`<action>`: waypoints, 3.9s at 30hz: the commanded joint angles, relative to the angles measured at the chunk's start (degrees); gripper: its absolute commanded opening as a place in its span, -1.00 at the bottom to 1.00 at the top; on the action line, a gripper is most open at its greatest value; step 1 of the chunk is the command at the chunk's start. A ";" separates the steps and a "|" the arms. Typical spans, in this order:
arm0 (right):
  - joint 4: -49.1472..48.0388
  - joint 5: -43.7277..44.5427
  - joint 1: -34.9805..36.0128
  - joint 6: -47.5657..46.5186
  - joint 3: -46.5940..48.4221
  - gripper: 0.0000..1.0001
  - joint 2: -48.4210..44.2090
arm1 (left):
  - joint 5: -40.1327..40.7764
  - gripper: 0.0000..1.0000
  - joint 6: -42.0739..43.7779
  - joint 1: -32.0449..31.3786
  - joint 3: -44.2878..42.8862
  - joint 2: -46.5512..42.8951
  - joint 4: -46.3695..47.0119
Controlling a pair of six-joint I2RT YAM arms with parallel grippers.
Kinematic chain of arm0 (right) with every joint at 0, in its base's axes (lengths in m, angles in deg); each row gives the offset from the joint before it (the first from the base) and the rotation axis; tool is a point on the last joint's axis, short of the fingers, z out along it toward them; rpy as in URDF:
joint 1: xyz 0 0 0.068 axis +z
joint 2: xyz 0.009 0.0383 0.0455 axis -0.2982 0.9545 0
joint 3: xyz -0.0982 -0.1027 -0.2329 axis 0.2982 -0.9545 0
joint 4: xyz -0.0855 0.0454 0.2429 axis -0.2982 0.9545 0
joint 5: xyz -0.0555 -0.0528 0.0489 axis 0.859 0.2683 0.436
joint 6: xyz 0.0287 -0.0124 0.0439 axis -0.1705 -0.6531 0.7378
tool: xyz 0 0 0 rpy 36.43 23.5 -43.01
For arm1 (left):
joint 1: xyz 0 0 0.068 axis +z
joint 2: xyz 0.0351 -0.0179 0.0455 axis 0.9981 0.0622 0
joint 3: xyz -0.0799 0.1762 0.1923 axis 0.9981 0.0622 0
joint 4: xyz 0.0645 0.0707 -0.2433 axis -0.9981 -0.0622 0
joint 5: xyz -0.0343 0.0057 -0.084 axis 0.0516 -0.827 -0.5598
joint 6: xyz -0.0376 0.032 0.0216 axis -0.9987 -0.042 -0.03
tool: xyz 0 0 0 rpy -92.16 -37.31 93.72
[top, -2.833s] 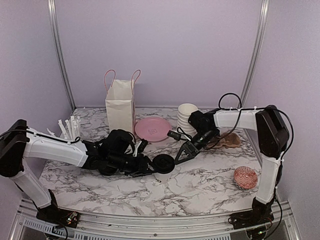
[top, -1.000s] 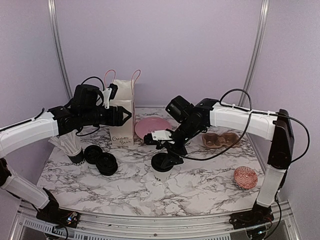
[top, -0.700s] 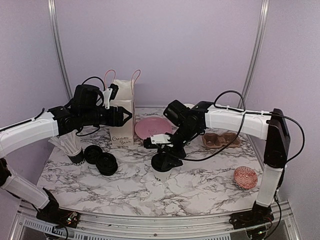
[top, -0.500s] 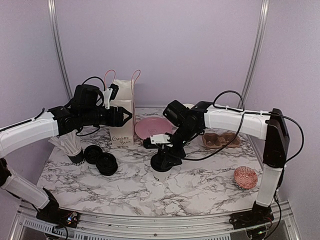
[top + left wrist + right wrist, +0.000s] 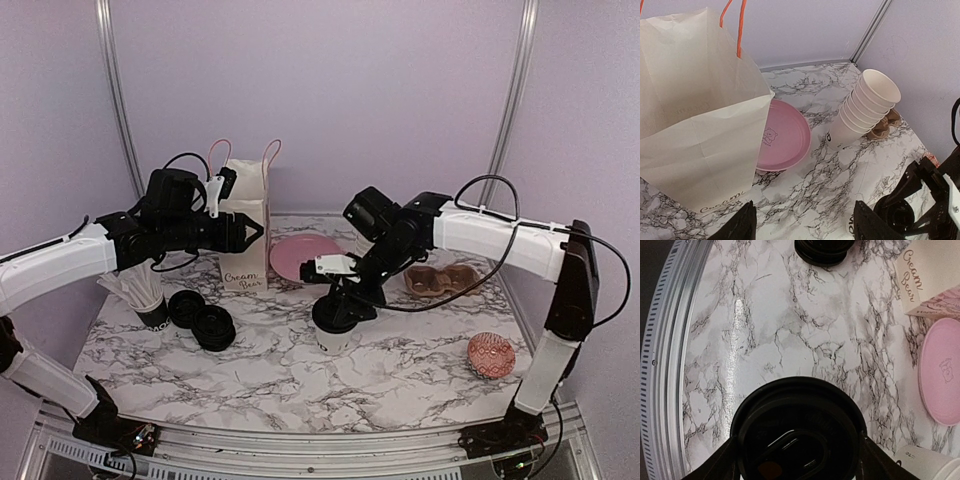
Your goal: Pack the takeout coffee
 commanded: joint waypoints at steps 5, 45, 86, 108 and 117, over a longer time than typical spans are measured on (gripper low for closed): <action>4.34 -2.51 -14.43 1.37 -10.03 0.43 -12.55 | -0.30 0.33 1.47 0.75 -1.03 -1.10 0.32; 4.47 -2.39 -59.36 5.97 -16.67 0.97 -23.44 | -3.38 0.33 0.51 1.71 -1.38 -1.63 -0.07; -0.58 3.23 -19.88 11.92 21.01 -0.48 6.93 | -10.07 0.22 1.96 1.68 -1.56 0.05 -0.46; -1.48 5.81 -19.31 10.20 24.95 -1.00 3.43 | -10.37 0.22 1.70 1.60 -1.56 0.39 -0.47; 2.07 2.62 -18.83 9.22 27.69 -1.00 -0.82 | -10.28 0.21 1.55 1.60 -1.56 0.91 -0.56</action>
